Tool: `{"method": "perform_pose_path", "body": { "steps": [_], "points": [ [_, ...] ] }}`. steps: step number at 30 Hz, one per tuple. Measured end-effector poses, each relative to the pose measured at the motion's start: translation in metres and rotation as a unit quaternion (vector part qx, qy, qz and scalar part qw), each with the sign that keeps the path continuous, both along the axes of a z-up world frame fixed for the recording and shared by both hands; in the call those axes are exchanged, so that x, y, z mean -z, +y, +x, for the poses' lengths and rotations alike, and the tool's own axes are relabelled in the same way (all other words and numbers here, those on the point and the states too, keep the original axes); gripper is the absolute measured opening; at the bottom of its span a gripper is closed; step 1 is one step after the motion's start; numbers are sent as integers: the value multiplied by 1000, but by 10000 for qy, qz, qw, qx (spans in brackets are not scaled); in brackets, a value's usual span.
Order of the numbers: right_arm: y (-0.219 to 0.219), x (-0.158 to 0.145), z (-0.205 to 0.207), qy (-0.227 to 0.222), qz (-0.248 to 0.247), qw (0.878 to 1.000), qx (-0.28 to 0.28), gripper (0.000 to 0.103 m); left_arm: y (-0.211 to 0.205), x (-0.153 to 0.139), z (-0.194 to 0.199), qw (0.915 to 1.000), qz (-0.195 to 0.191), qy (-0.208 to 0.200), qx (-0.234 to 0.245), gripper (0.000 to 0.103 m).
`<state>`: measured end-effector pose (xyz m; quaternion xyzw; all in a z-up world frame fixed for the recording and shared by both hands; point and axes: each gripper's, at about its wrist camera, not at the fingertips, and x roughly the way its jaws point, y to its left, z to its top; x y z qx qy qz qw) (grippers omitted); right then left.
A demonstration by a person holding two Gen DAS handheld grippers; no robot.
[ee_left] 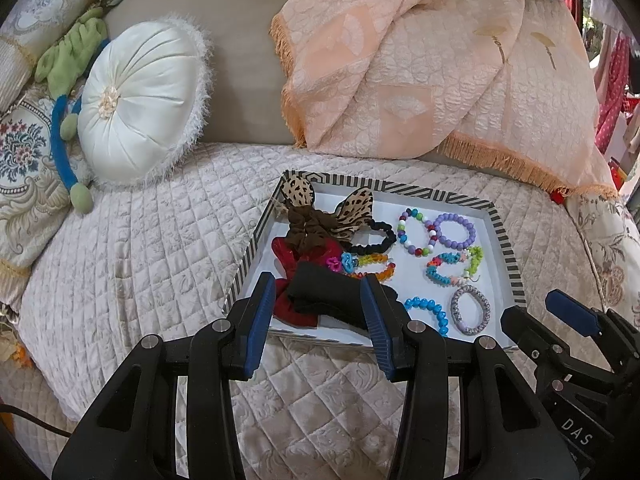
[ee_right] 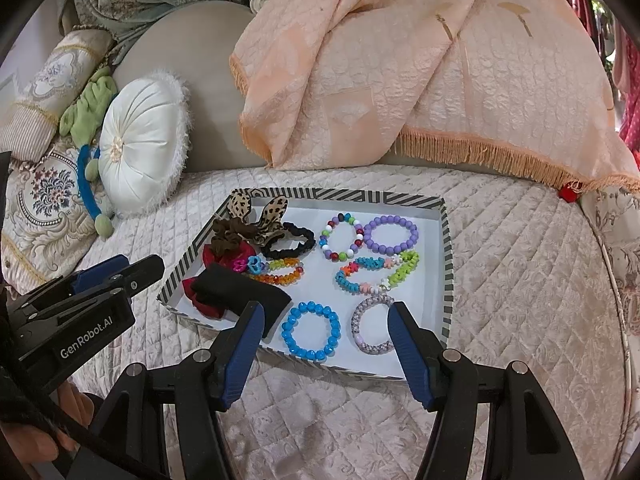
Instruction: Organize jewelry
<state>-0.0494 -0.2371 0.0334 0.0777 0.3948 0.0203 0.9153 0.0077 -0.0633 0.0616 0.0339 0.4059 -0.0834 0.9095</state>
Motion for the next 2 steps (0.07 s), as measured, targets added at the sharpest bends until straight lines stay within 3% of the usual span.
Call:
{"method": "perform_pose_path", "body": {
  "steps": [2],
  "points": [
    [-7,2,-1,14,30,10000,45,62,-1,0,0,10000,16,8,8,44]
  ]
}}
